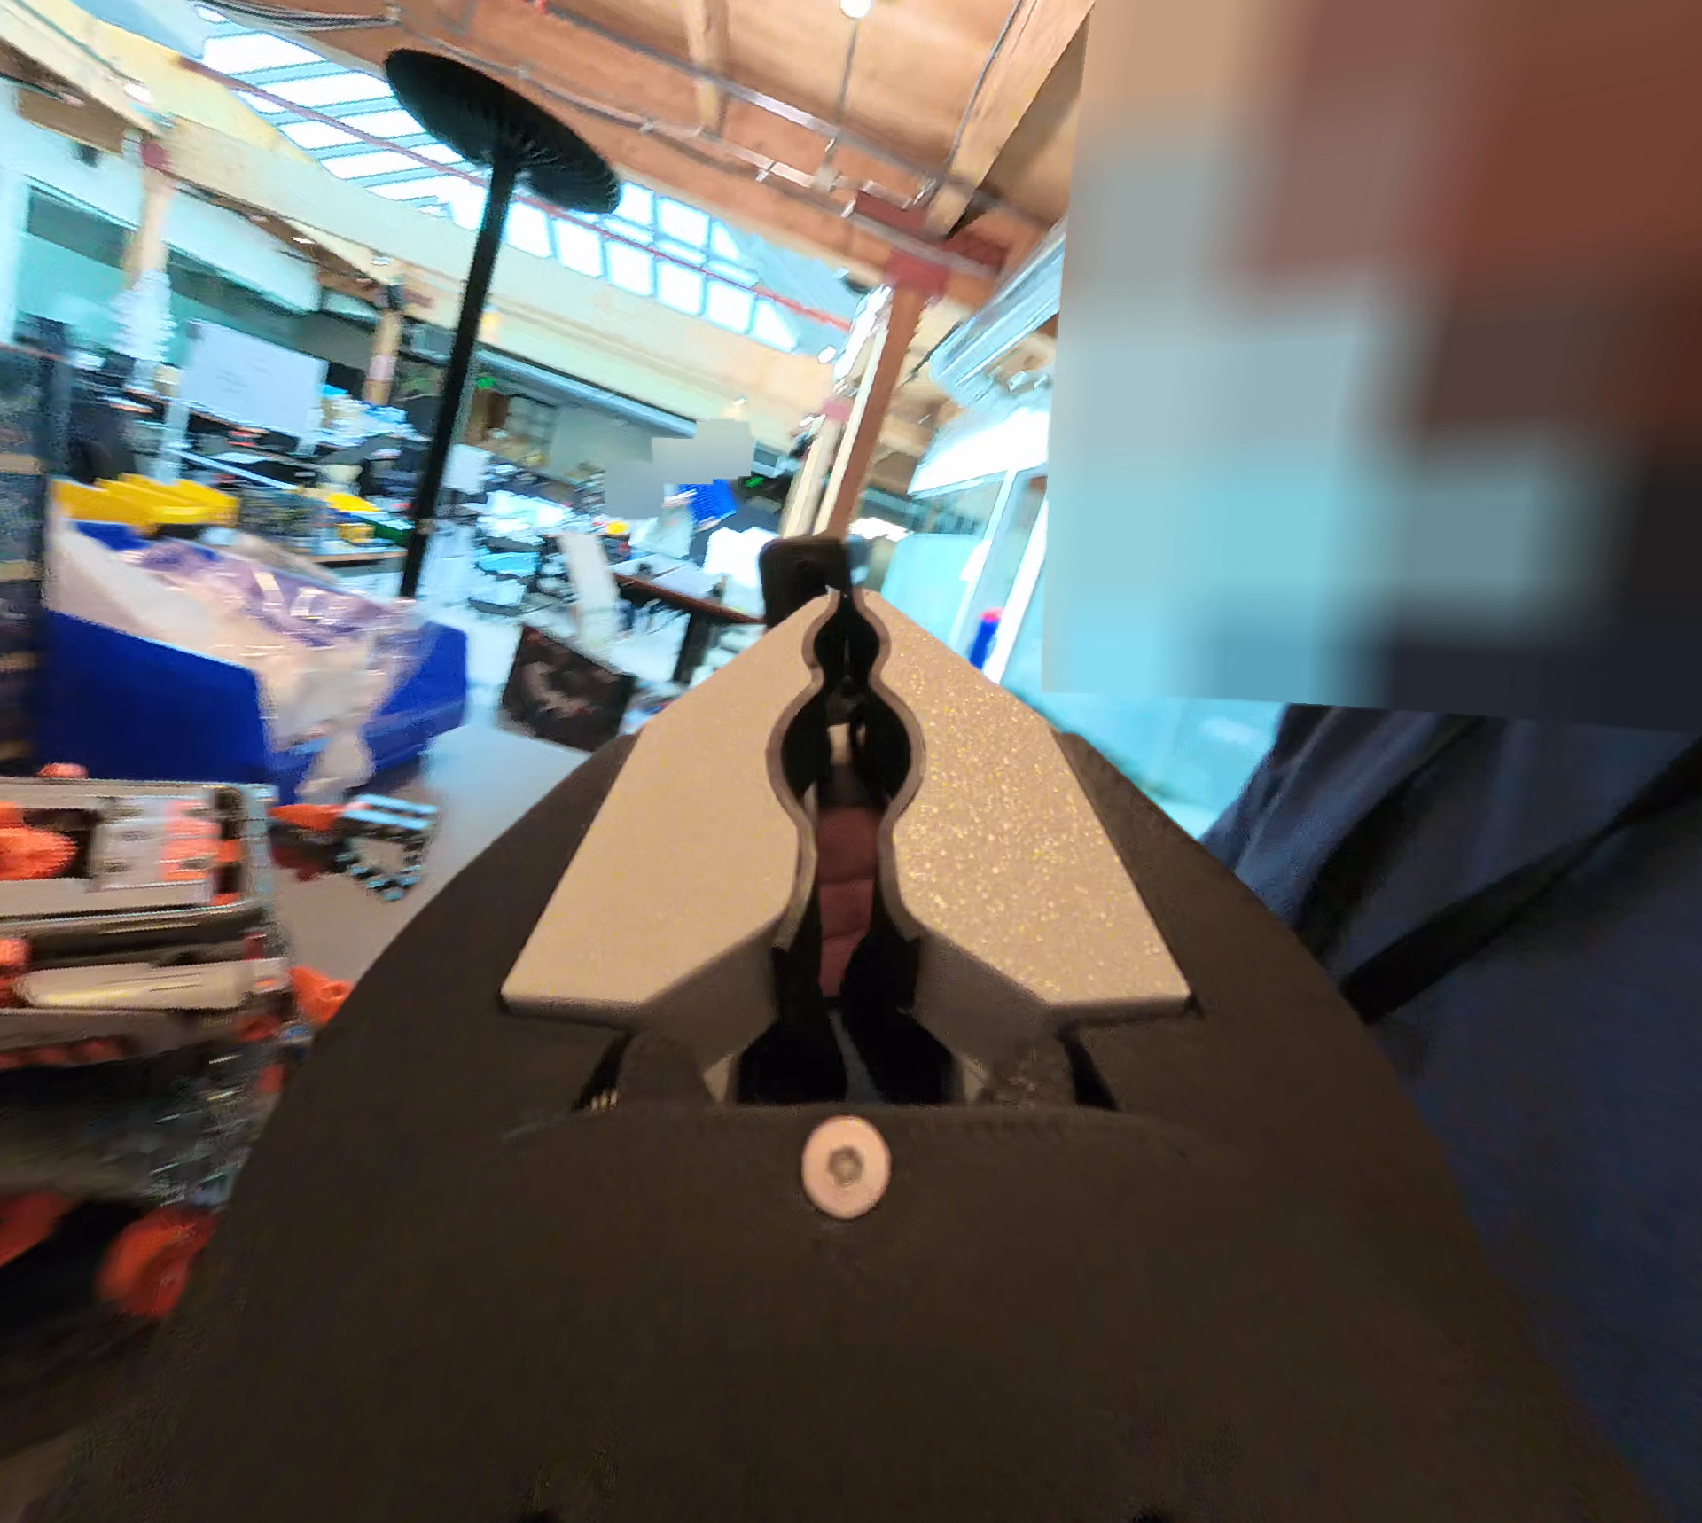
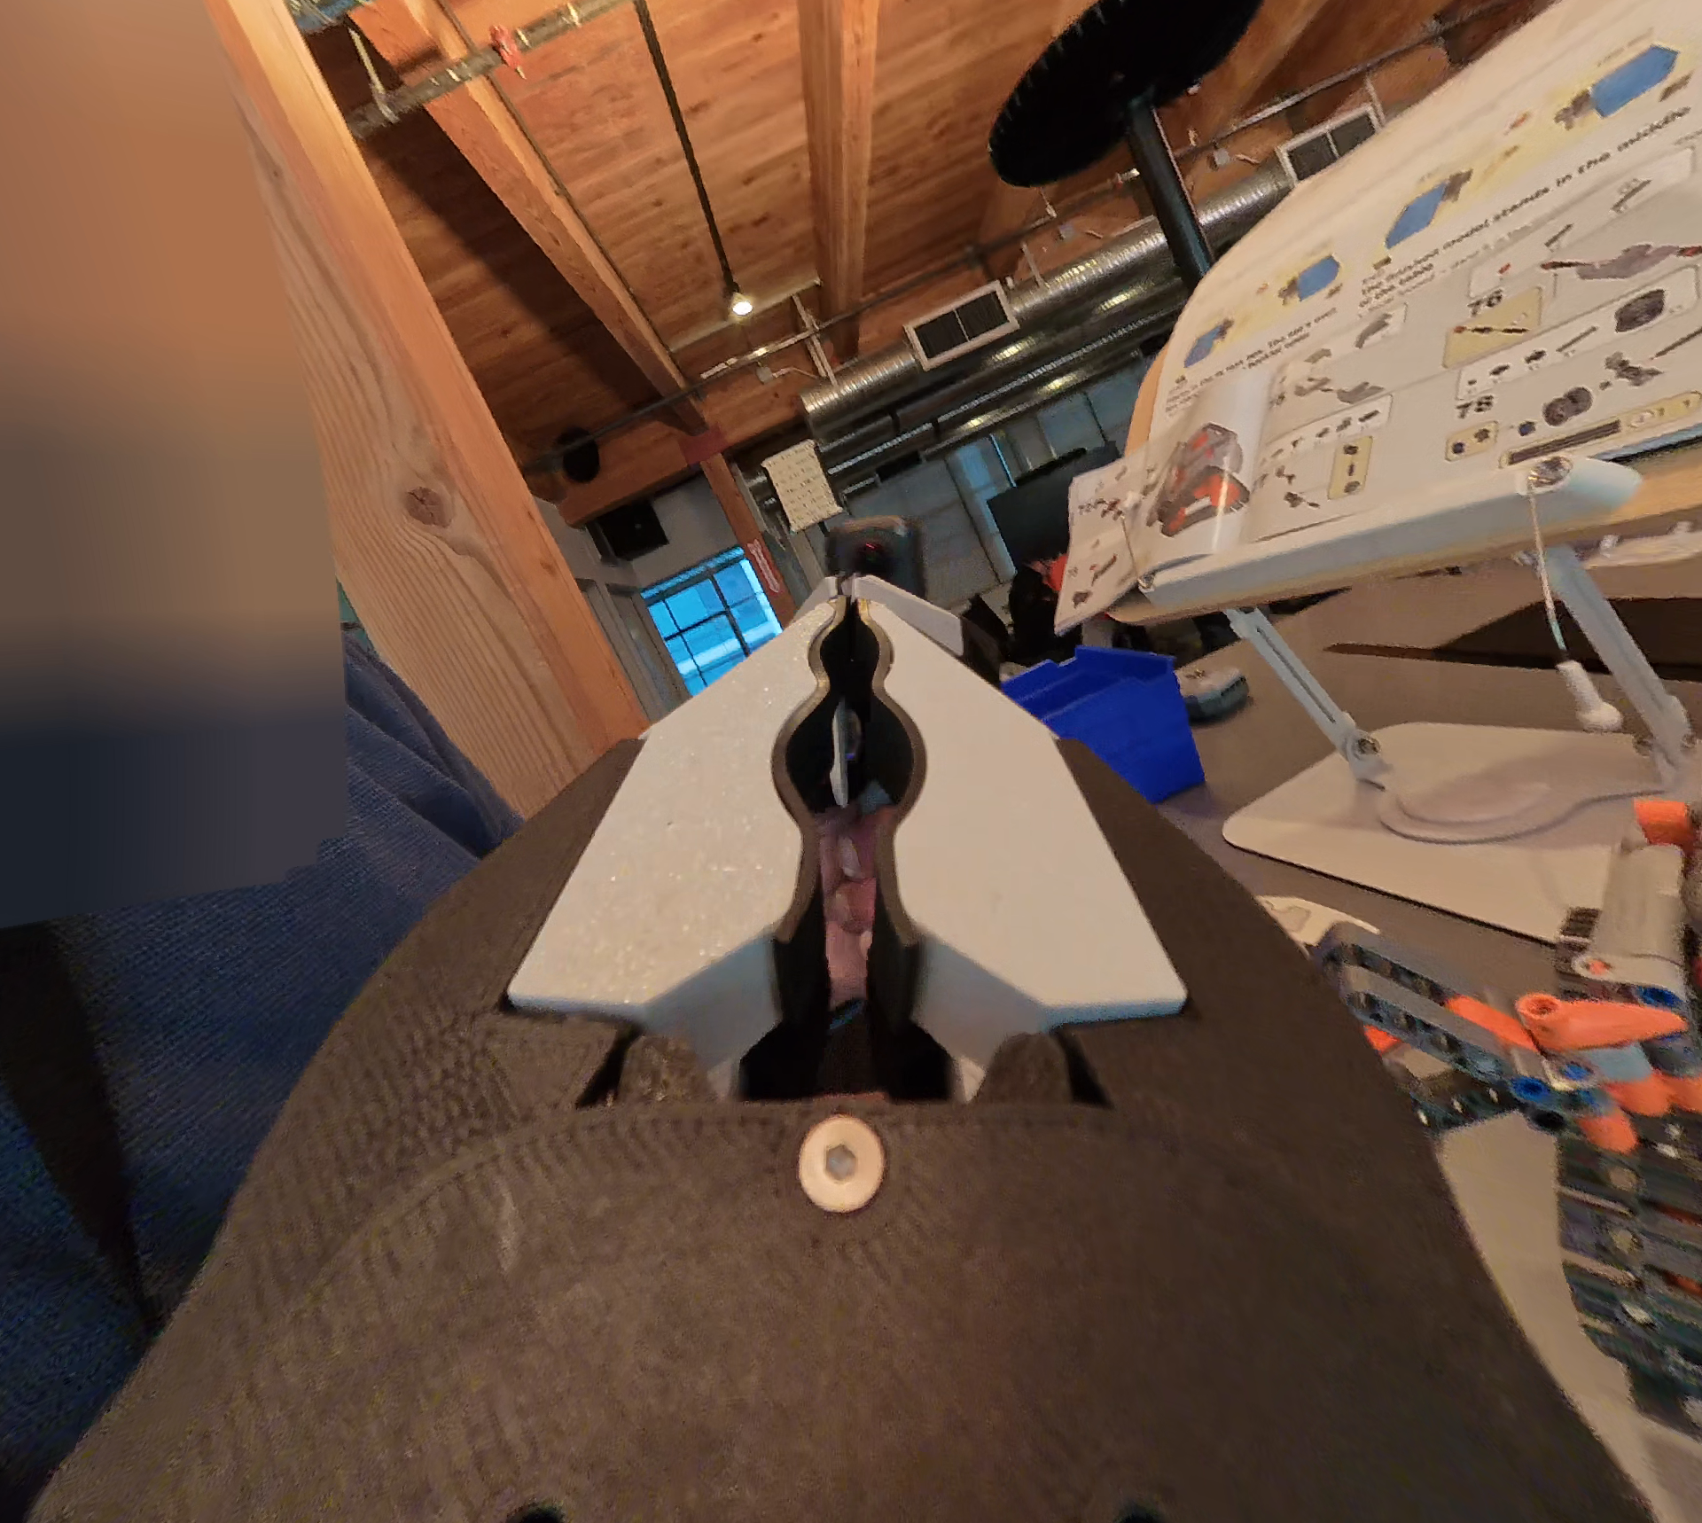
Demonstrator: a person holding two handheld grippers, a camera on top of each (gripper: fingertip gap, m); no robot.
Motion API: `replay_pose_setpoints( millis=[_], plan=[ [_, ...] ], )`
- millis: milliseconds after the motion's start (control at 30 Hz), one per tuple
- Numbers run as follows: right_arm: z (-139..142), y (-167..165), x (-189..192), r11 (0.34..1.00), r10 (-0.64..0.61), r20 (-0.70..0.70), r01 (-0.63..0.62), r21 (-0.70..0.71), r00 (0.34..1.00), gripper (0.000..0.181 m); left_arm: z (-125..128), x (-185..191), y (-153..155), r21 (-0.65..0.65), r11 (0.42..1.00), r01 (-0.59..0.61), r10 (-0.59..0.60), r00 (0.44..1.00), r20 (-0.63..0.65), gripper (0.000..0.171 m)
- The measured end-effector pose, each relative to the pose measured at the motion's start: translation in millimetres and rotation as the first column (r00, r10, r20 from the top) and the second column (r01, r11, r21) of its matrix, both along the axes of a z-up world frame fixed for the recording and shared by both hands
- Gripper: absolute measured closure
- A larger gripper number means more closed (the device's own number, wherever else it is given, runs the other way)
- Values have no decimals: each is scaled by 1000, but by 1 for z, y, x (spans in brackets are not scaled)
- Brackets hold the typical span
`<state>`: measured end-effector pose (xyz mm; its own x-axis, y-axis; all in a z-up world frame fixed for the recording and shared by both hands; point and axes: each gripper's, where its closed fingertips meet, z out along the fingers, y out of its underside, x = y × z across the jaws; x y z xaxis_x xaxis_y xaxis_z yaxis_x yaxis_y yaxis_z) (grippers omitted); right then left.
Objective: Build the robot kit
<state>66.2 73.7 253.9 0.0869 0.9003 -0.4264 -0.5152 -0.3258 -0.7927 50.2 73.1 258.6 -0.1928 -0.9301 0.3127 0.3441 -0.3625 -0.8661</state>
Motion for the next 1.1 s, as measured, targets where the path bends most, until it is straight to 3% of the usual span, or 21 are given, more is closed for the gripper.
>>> replay_pose_setpoints(
  millis=[200,267,367,533,667,800,900,1000,1100],
  plan=[
    [-4,1,0,1000,-21,119,20,7,993,181,-11,2,6,164,984,-76,108,974,-200,171],
    [-6,2,1,998,-49,173,43,36,984,181,-9,0,12,191,976,-105,150,959,-240,150],
    [-9,2,3,994,-86,276,63,92,957,181,-2,-2,10,233,970,-72,141,945,-295,145],
    [-13,-2,1,983,-106,436,28,181,894,181,-22,16,-9,321,940,117,68,857,-510,154],
    [-12,-8,-1,980,-73,478,-26,198,875,181,-20,19,-7,334,936,115,72,862,-501,171],
    [-13,-13,1,976,-51,493,-61,208,868,181,-11,15,-3,306,945,113,41,889,-455,155],
    [-16,-17,0,975,-17,512,-99,198,859,181,-12,17,-10,312,933,181,-10,878,-478,148],
    [-18,-18,-1,974,6,527,-126,191,850,181,-24,22,-18,328,913,243,-32,844,-535,155],
    [-18,-19,0,973,16,534,-136,187,846,181,-24,24,-24,313,908,279,-80,848,-524,170]
  ],
)
